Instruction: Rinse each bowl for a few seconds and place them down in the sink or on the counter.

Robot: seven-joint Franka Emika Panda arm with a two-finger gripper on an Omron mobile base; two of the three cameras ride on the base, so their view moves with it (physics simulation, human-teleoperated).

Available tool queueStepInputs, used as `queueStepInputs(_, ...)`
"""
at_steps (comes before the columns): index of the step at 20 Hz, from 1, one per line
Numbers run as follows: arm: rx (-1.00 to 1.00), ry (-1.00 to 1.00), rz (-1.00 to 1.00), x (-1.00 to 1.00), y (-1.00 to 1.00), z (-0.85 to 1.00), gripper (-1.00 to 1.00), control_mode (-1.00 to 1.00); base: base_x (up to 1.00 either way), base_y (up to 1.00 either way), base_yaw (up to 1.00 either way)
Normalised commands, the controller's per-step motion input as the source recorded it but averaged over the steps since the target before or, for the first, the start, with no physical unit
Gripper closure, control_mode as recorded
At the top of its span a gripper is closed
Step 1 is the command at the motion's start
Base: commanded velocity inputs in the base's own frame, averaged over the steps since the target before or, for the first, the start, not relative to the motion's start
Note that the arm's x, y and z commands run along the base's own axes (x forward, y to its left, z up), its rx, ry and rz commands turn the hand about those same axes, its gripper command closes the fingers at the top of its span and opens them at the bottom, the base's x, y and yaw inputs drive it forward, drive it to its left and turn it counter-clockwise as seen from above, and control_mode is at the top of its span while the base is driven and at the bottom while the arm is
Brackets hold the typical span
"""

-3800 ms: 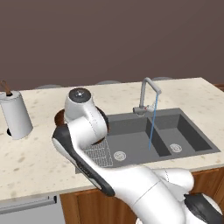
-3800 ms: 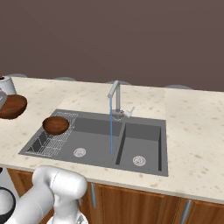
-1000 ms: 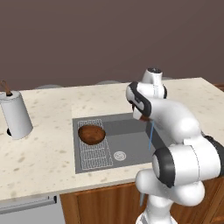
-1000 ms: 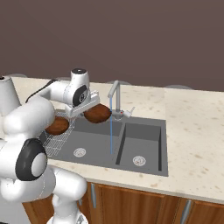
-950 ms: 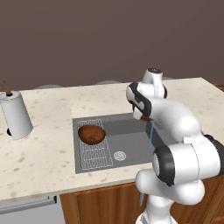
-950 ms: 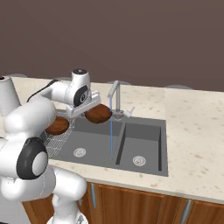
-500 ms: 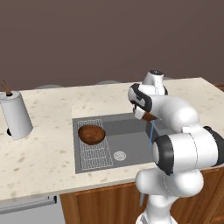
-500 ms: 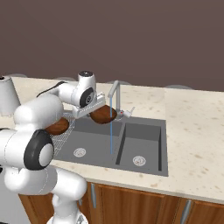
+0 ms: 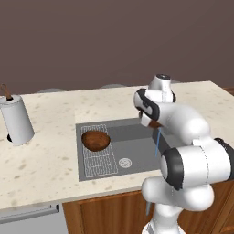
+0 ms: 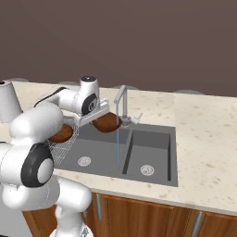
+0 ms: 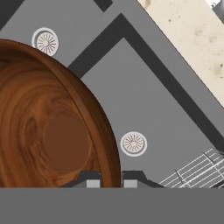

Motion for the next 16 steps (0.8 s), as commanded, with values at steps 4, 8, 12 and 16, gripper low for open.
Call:
queueStepInputs(4, 0.0, 0.0, -0.04, -0.09, 0.27, 0.0, 1.0, -1.0, 0.0, 0.0, 0.0)
queueStepInputs(8, 0.0, 0.0, -0.03, -0.07, 0.31, 0.04, 1.0, -1.0, 0.0, 0.0, 0.0)
queueStepInputs(12, 0.0, 0.01, 0.0, -0.01, 0.42, 0.03, 1.0, -1.0, 0.0, 0.0, 0.0)
queueStepInputs(16, 0.0, 0.0, 0.06, -0.05, 0.5, 0.03, 1.0, -1.0, 0.0, 0.0, 0.0)
